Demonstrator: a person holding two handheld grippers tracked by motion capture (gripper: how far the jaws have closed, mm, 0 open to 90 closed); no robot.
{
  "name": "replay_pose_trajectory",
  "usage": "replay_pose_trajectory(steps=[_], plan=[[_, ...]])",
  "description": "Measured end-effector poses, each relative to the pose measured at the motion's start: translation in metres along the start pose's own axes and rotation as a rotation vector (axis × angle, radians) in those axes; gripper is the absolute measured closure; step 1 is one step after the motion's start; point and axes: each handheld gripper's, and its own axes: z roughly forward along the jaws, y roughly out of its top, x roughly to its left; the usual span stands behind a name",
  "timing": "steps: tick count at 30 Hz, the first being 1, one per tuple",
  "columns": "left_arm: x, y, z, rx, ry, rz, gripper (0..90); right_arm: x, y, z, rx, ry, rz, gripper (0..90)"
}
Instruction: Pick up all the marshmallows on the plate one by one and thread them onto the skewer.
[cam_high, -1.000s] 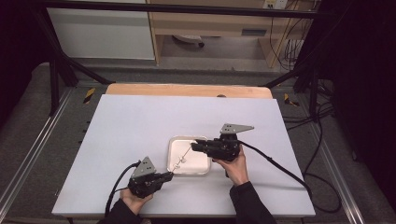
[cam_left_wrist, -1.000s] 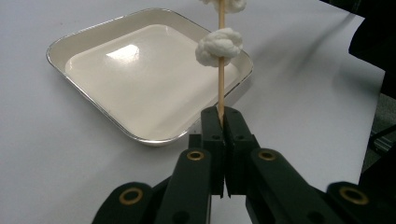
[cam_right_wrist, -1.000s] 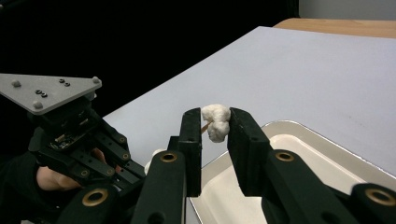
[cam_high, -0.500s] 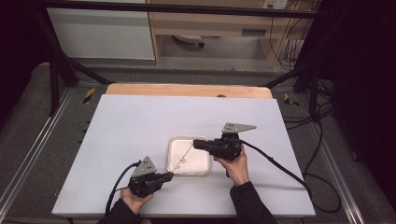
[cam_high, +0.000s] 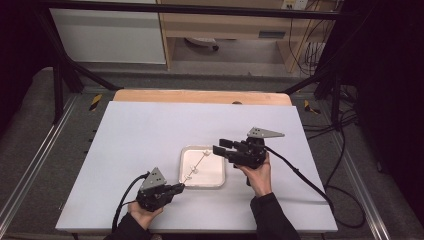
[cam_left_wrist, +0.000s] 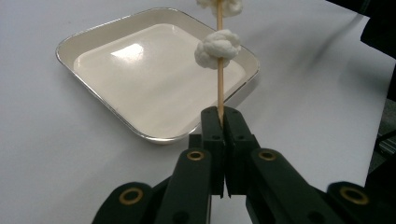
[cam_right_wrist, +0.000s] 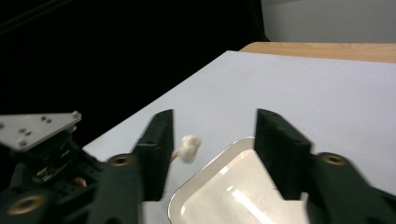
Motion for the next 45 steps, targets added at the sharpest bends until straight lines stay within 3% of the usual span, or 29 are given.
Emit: replay_pose_trajectory(steps=[2,8,14,17,20,26,38,45], plan=[[-0.001,0.0,-0.001,-0.007,-0.003,0.001,88.5,-0.002,0.001,0.002,-0.008,0.001,0.023,41.8],[-0.002,0.0,-0.001,-0.015,-0.013,0.009,88.5,-0.004,-0.003,0.01,0.017,0.063,0.099,49.6],[-0.003,0.0,0.001,0.0,-0.022,0.014,88.5,-0.003,-0.01,0.016,0.057,0.12,0.139,68.6],[-0.003,0.0,0.003,0.023,-0.018,0.008,88.5,-0.001,-0.011,0.015,0.057,0.117,0.127,80.4],[-0.003,0.0,0.004,0.037,-0.02,0.003,88.6,0.0,-0.011,0.014,0.062,0.118,0.12,82.6],[-0.004,0.001,0.007,0.08,-0.019,-0.026,88.7,0.005,-0.014,0.016,0.077,0.07,0.055,84.8],[-0.003,0.003,0.011,0.133,-0.062,-0.155,88.8,0.009,-0.023,0.022,0.115,-0.032,-0.07,85.7],[-0.008,0.004,0.015,0.143,-0.085,-0.161,88.8,0.012,-0.024,0.022,0.117,-0.063,-0.124,85.7]])
